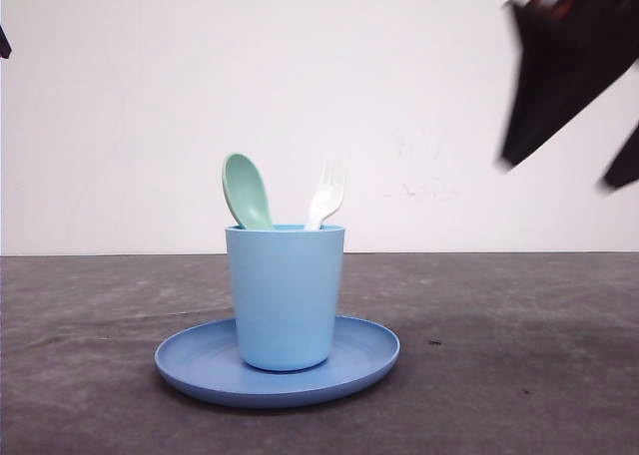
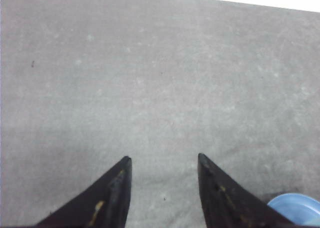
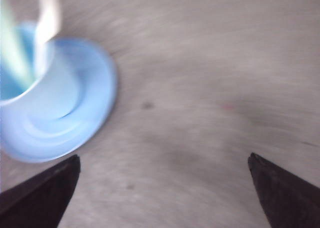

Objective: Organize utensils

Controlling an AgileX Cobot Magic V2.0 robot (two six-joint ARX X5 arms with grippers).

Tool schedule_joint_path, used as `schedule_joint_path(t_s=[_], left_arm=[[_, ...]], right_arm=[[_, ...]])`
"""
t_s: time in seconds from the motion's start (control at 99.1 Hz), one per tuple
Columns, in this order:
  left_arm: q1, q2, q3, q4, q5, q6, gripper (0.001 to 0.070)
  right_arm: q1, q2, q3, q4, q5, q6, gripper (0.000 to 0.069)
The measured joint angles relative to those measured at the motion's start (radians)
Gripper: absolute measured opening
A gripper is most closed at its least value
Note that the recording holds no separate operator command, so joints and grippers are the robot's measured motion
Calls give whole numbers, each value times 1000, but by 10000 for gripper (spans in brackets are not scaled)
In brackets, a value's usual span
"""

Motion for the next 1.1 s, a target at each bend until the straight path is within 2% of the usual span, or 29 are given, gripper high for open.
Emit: schedule_joint_path(t_s=[0.131, 0.343, 0.747, 0.777, 0.807, 0.898, 0.969, 1.019, 1.1], left_arm=[[0, 0, 0, -47, 0, 0, 240], [0, 0, 0, -98, 0, 2, 240], [0, 0, 0, -168, 0, 40, 237], [0, 0, 0, -170, 0, 42, 230], [0, 0, 0, -172, 0, 46, 210], [0, 0, 0, -177, 0, 56, 77], [0, 0, 0, -180, 0, 61, 30], [0, 0, 0, -180, 0, 66, 19], [0, 0, 0, -183, 0, 69, 14]], right_arm=[[-122, -24, 68, -100, 5, -25, 680], [-263, -23, 94, -149, -23, -49, 679], [-293, -22, 94, -156, -21, -51, 673], [-293, -22, 94, -156, -22, -51, 644], [-293, -22, 94, -156, -21, -51, 583], [-293, -22, 94, -157, -22, -51, 312], [-293, -22, 94, -157, -21, -52, 125], [-293, -22, 94, -157, -22, -52, 60], [-293, -22, 94, -162, -22, -52, 21]])
